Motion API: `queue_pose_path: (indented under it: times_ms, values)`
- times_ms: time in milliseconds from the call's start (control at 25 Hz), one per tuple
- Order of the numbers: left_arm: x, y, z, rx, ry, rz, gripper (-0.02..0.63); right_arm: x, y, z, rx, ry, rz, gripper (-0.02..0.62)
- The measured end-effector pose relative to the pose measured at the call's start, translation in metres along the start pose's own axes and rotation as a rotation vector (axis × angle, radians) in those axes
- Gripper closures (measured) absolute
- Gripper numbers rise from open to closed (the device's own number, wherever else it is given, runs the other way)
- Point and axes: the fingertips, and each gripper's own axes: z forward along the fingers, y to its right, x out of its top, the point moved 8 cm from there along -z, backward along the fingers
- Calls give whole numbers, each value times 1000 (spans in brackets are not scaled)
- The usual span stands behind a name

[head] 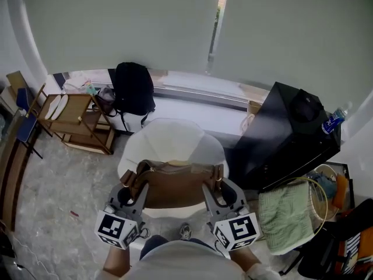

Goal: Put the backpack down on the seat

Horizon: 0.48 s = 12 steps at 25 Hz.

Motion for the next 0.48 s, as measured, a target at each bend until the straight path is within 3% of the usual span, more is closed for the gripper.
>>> queue_pose_path:
  times_ms: [280,480]
  values:
    - [-14,-10,20,15,-35,-42,511,-9,14,21,18,-41,1,437]
    - [-12,-40,32,-25,-38,-40,511,-3,5,45,-30,-46,9,437]
